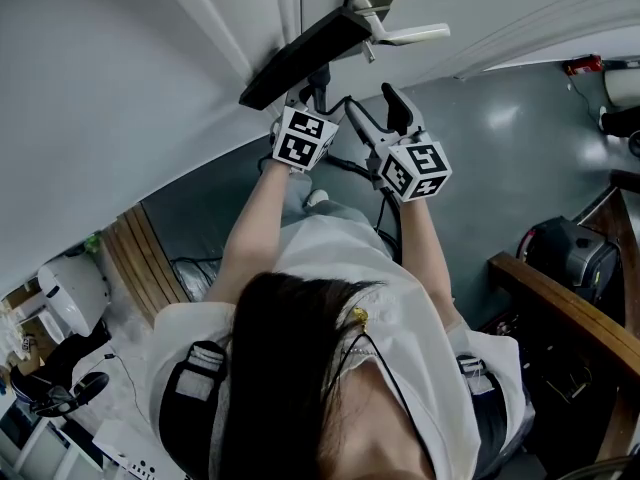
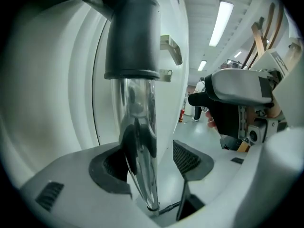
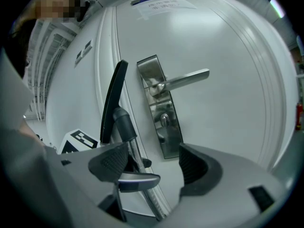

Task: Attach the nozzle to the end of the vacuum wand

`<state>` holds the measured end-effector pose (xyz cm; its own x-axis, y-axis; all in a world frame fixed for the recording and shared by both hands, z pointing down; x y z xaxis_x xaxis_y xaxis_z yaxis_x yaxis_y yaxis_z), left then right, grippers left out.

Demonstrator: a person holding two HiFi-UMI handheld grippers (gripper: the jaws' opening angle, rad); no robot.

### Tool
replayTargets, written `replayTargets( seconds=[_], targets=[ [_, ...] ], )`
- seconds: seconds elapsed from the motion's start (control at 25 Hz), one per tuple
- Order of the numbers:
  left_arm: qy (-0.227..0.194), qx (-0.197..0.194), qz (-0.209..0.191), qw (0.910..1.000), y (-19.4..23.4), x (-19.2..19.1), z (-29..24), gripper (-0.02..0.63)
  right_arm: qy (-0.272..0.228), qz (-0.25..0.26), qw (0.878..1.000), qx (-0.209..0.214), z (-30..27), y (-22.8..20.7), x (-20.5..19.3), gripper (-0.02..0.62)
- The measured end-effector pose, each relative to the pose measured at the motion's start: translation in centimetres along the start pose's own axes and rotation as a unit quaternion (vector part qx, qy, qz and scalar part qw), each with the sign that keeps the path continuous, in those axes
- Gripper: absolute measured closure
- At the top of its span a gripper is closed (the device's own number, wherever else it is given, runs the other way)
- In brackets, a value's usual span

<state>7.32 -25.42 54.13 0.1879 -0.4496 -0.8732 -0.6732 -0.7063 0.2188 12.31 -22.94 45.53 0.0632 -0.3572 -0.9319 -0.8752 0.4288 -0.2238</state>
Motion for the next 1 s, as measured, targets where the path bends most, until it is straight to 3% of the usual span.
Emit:
replayTargets(
  seconds=[0.52, 0.72, 0.92, 0.96, 1.0],
  targets=[
    [-0.007, 0.012, -0.008, 0.9999, 0.15, 0.33, 0.14, 0.348, -0.003, -0.005, 1.000, 0.005, 0.43, -0.05, 0.02, 0.268],
    [-0.010, 0.002, 0.011, 0.9999, -0.27, 0.38, 0.19, 0.350, -0.005, -0.014, 1.000, -0.010, 0.45, -0.67, -0.10, 0.268],
    [-0.006, -0.003, -0.005, 1.0000, -0.74, 0.44, 0.18, 0.353, -0.003, -0.011, 1.000, -0.014, 0.51, -0.52, -0.39, 0.271],
    [-0.005, -0.002, -0.006, 1.0000, -0.71, 0.38, 0.16, 0.356, -0.001, -0.010, 1.000, -0.020, 0.50, -0.66, -0.47, 0.291],
    [-0.003, -0.001, -0.006, 1.0000, -0.65, 0.31, 0.15, 0.359, -0.001, -0.008, 1.000, -0.029, 0.52, -0.88, -0.53, 0.367]
  ],
)
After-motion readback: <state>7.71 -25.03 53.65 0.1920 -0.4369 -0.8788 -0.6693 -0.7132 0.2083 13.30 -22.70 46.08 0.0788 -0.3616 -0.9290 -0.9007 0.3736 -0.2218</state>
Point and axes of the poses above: the fingertips, and each gripper's own axes: z backward along the fingers, y to its left, x out of its top, the point moved 1 cm from there along z, backward along the fingers, and after that the axes turned 10 degrees about -x, right-handed, at the moved point
